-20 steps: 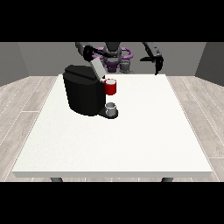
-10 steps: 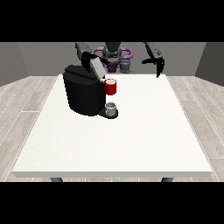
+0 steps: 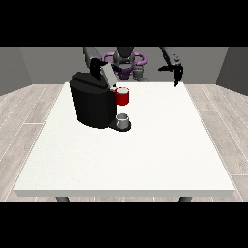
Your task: Insert the coffee pod into the coffee machine and close the lid
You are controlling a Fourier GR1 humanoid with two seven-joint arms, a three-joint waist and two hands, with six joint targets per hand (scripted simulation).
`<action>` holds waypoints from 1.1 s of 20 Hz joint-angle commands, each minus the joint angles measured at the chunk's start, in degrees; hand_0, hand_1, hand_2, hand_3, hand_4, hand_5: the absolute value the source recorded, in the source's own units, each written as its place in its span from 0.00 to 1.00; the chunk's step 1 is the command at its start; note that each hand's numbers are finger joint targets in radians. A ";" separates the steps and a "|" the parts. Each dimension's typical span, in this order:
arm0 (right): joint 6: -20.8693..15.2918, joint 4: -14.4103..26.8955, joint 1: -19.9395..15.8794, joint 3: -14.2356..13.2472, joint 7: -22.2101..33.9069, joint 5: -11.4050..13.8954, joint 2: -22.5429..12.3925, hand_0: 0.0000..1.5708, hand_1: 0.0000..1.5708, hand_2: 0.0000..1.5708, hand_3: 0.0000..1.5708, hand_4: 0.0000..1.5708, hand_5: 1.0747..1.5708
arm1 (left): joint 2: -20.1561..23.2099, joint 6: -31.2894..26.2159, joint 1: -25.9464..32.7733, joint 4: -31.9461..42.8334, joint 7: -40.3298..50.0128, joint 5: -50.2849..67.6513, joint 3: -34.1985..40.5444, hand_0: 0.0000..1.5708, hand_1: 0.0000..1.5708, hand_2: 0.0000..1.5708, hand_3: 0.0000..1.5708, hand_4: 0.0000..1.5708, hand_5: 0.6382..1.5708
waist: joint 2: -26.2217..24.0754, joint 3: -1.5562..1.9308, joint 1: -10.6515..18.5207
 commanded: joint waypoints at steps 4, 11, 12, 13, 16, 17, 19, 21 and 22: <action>0.11 2.51 -2.80 2.53 0.97 1.16 2.21 0.00 0.00 0.00 0.00 0.27 1.00 | 2.59 -0.43 -2.96 5.09 -1.14 0.89 2.20 0.00 0.00 0.00 0.00 0.22 1.00 | 2.06 0.48 -1.08; 0.86 4.71 -6.43 4.12 2.21 2.96 2.13 0.00 0.00 0.00 0.00 0.27 1.00 | 2.11 -1.00 -3.69 4.93 2.25 2.99 2.29 0.00 0.00 0.00 0.00 0.24 1.00 | 0.08 0.49 0.38; -2.95 6.50 -8.20 3.85 0.34 5.00 2.63 0.00 0.00 0.00 0.00 0.27 1.00 | 2.70 -2.76 -4.34 4.11 0.46 3.27 1.93 0.00 0.00 0.00 0.00 0.23 1.00 | 3.30 0.49 3.27; -1.78 5.50 -9.09 5.32 2.54 4.95 3.99 0.00 0.00 0.00 0.00 0.27 1.00 | 2.82 -1.33 -5.01 7.37 -1.41 2.41 2.50 0.00 0.00 0.00 0.00 0.25 1.00 | 2.35 0.47 0.59; -4.17 8.43 -10.89 5.25 3.85 6.41 4.47 0.00 0.00 0.00 0.00 0.24 1.00 | 1.51 -0.83 -5.08 6.72 0.92 3.02 1.75 0.00 0.00 0.00 0.00 0.24 1.00 | 1.91 0.49 1.92; -5.92 7.48 -13.50 7.58 6.75 6.77 4.98 0.00 0.00 0.00 0.00 0.23 1.00 | 2.49 -0.80 -7.19 8.21 0.04 2.60 2.24 0.00 0.00 0.00 0.00 0.23 1.00 | 2.42 0.47 2.56; -4.53 8.40 -13.75 7.33 6.81 8.14 4.99 0.00 0.00 0.00 0.00 0.22 1.00 | 2.32 -1.63 -3.70 8.69 -1.80 1.40 0.98 0.00 0.00 0.00 0.00 0.23 1.00 | 1.58 0.47 2.77; -5.14 8.08 -18.82 8.08 8.00 10.23 3.25 0.00 0.00 0.00 0.00 0.27 1.00 | 2.74 -0.62 -5.70 10.94 -4.58 0.17 1.15 0.00 0.00 0.00 0.00 0.20 1.00 | 4.41 0.44 2.59; -6.66 9.28 -20.14 7.61 10.48 10.75 3.90 0.00 0.00 0.00 0.00 0.28 1.00 | 3.50 -3.13 -7.22 9.22 0.27 2.60 1.44 0.00 0.00 0.00 0.00 0.22 1.00 | 1.82 0.46 4.07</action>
